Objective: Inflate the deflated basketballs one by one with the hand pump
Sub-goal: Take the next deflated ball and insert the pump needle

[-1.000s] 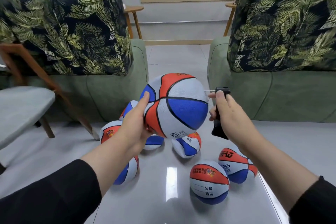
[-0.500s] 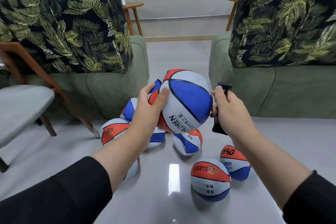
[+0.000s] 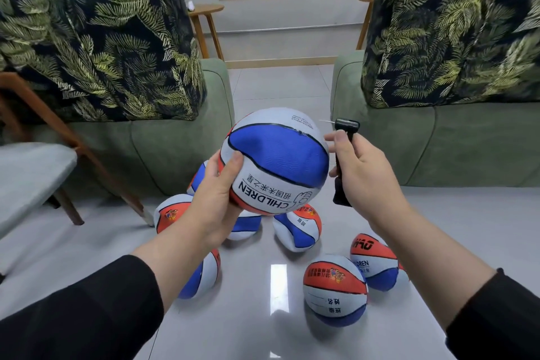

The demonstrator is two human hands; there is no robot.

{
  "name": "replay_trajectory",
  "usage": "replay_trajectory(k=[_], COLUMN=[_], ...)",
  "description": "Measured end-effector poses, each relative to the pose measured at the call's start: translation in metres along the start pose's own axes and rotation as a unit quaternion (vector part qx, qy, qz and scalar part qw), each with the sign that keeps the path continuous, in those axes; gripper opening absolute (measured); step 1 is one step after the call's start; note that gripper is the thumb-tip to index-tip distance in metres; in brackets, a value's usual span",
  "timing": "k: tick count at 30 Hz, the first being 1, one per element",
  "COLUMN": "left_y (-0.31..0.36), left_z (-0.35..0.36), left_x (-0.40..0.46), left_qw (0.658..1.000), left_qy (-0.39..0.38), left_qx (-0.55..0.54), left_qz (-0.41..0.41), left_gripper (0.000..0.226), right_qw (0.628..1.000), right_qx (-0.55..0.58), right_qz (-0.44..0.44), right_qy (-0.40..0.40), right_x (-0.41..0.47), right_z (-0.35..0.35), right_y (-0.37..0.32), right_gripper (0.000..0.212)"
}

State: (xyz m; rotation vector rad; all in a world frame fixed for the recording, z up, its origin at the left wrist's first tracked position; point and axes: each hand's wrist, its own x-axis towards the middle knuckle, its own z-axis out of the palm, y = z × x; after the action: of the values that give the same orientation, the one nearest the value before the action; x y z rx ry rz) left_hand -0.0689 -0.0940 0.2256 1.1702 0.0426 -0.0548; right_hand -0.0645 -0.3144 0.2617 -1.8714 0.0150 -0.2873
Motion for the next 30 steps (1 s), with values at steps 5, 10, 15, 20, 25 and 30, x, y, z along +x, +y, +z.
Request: replay_trajectory(k=[5, 10, 15, 20, 25, 30], left_y=[0.006, 0.003, 0.016, 0.009, 0.012, 0.021], left_z=[0.001, 0.007, 0.020, 0.033, 0.033, 0.020], left_x=[0.004, 0.000, -0.009, -0.016, -0.016, -0.010], left_qw=[0.984, 0.933, 0.881, 0.876, 0.864, 0.857], left_qy=[0.075, 0.043, -0.010, 0.023, 0.069, 0.103], left_qx=[0.156, 0.356, 0.473, 0.481, 0.488, 0.482], left_qz=[-0.040, -0.002, 0.004, 0.045, 0.102, 0.149], left_gripper=[0.053, 0.087, 0.129, 0.132, 0.109, 0.096], right_qw=[1.000, 0.998, 0.997, 0.995, 0.995, 0.987], right_qx=[-0.022, -0.061, -0.075, -0.093, -0.097, -0.130], right_qz=[0.003, 0.013, 0.003, -0.028, -0.014, -0.073], right_qy=[0.008, -0.007, 0.006, 0.010, -0.028, -0.058], right_x=[0.002, -0.005, -0.007, -0.010, -0.007, -0.006], right_z=[0.000, 0.008, 0.010, 0.011, 0.006, 0.000], right_y=[0.007, 0.018, 0.018, 0.013, 0.005, -0.008], right_gripper=[0.036, 0.033, 0.031, 0.028, 0.027, 0.022])
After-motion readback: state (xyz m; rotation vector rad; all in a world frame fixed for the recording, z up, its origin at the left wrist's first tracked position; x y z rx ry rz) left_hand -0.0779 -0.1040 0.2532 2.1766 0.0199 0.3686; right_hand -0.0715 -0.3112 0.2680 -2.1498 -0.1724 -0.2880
